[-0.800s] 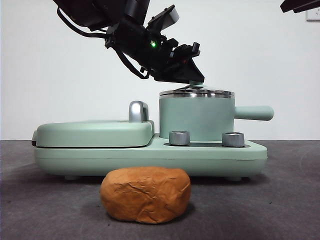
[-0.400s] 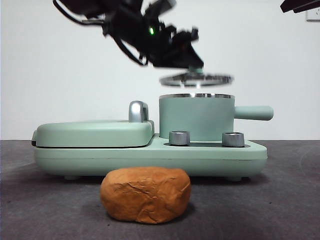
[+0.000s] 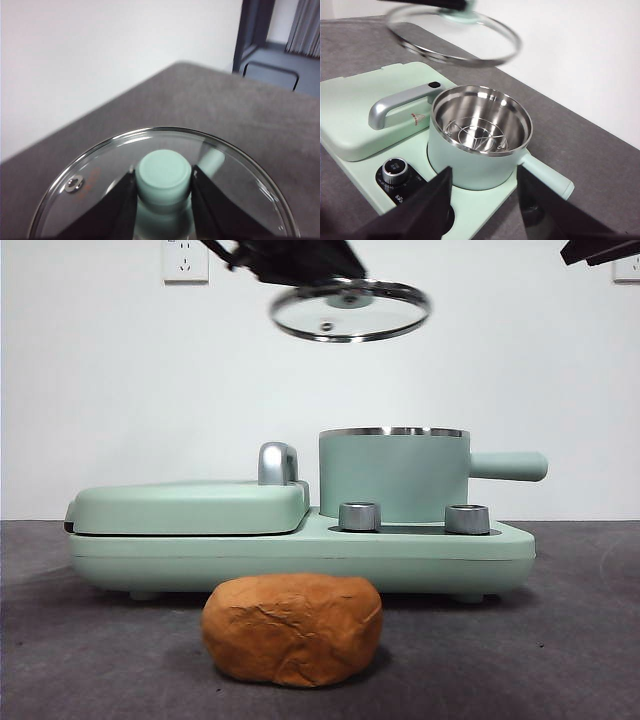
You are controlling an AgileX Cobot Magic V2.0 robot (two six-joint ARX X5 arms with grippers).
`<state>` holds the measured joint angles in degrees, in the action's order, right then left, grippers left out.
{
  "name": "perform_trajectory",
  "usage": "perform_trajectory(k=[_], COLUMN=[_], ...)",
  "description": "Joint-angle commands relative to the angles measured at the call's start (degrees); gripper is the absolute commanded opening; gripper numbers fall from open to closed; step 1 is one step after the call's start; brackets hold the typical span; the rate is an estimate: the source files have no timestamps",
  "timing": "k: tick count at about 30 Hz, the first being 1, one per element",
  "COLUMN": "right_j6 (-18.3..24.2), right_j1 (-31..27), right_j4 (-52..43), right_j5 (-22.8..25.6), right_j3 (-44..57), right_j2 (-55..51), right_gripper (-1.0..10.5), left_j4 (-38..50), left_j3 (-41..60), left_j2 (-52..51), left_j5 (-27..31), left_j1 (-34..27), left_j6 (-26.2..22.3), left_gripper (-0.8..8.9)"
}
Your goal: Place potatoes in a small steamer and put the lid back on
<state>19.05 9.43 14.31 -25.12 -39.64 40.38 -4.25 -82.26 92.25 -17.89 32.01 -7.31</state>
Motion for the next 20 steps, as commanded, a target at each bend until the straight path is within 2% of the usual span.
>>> perform_trajectory(k=[1, 6, 11, 16, 20], right_j6=[-0.85, -0.87, -0.9, -0.92, -0.98], right_j1=[0.68, 2.56, 5.68, 9.33, 12.74], right_j4=[-0.59, -0.48, -0.02, 2.58, 5.27], right_j5=[0.07, 0.2, 2.12, 4.68, 5.66], right_j3=[-0.76, -0.76, -0.76, -0.76, -0.76], right_j2=[0.26, 0.28, 0.33, 0.37, 0.96], right_gripper=[2.1, 2.1, 2.1, 2.1, 2.1], left_j4=[-2.01, -5.03, -5.14, -4.85, -5.57], left_j3=[-1.53, 1.57, 9.68, 20.46, 28.22], left_j2=[-2.58, -7.41, -14.23, -24.17, -33.09], left_j5=[-0.04, -0.07, 0.11, 3.21, 6.27], left_j1=[-0.42, -1.73, -2.47, -2.75, -3.06], left_j6=[-1.25, -2.19, -1.97, -0.17, 3.56], left_gripper=[0.11, 0.11, 0.11, 0.11, 0.11])
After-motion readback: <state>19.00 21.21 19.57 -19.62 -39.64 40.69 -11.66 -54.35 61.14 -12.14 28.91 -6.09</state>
